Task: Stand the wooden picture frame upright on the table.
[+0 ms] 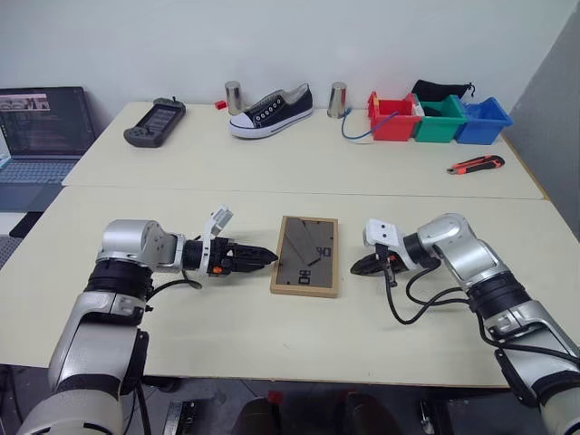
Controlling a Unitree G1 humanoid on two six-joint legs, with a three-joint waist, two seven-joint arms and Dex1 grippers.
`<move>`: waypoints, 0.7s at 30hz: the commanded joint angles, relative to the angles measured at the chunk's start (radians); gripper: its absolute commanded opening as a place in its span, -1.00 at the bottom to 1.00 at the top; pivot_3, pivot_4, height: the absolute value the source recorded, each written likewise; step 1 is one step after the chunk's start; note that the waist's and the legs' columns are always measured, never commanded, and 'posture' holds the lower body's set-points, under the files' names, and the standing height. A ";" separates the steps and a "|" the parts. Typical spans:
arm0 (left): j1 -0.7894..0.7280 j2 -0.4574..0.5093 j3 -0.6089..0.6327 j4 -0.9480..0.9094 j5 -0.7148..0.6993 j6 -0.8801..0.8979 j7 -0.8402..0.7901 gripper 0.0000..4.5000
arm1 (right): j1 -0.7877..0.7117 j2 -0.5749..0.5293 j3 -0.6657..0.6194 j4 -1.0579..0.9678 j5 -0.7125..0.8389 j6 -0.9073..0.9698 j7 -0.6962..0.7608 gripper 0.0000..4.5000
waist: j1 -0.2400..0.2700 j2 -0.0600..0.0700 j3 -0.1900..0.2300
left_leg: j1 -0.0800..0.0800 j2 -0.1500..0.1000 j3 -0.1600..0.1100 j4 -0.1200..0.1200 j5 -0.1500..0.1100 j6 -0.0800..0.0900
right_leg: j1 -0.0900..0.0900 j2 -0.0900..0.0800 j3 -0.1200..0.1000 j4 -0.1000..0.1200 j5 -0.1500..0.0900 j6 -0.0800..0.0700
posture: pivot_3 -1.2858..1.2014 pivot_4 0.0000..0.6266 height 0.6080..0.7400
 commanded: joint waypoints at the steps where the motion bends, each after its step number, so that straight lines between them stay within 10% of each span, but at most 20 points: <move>1: -0.009 -0.034 -0.041 0.040 0.033 -0.015 -0.003 0.98 | -0.026 0.023 0.003 0.032 -0.023 -0.032 -0.029 -1.00 | 0.003 0.000 0.000 | 0.000 0.000 0.000 0.001 0.000 0.000 | 0.000 0.000 0.000 0.000 0.000 0.000 | 0.03 -0.52 1.00; 21: 0.087 -0.089 -0.040 -0.160 -0.028 0.072 -0.020 0.98 | -0.035 0.090 0.016 0.048 -0.047 -0.055 -0.050 -1.00 | 0.000 0.000 -0.001 | 0.000 0.000 -0.001 0.001 0.000 0.000 | 0.001 0.000 0.000 0.001 0.000 0.000 | 0.03 -0.52 1.00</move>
